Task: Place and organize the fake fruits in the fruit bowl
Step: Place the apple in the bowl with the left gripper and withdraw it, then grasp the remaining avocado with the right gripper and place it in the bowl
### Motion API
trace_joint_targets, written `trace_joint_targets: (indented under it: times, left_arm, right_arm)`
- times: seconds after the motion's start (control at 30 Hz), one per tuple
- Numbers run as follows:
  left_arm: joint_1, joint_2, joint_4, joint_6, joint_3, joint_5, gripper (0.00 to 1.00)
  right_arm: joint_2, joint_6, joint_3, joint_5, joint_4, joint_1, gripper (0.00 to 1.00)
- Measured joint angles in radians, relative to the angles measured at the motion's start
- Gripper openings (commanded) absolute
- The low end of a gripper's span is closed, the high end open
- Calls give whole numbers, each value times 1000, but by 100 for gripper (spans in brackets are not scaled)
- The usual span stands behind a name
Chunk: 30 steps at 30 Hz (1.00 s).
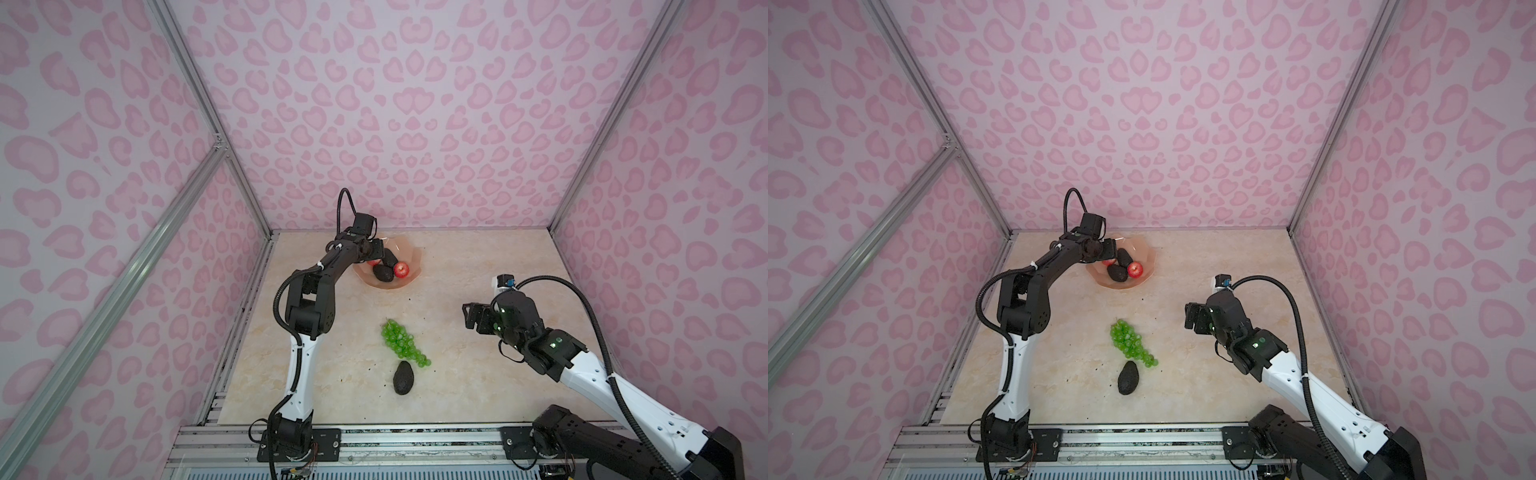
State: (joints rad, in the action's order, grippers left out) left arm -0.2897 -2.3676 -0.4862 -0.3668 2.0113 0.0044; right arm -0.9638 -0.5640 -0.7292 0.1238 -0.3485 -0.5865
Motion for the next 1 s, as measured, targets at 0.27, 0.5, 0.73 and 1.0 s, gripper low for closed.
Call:
trace_joint_targets:
  times: [0.27,0.5,0.73,1.0]
  left_arm:
    - [0,199,164,-55,-349,-2,73]
    - [1,638,330,-82,-761,-25,81]
    - [1,1167,496,-74,-807,-25,82]
    - [2,1332,403,-74,-946,-42,83]
  right_arm:
    - [-113,-37,-50,70,-37,-190,89]
    - [-384,-194,-136,110,-32,-488,89]
    - [-525,-293,-183,91,7,-565,87]
    - [-591,-374,-196,51,26,-592,87]
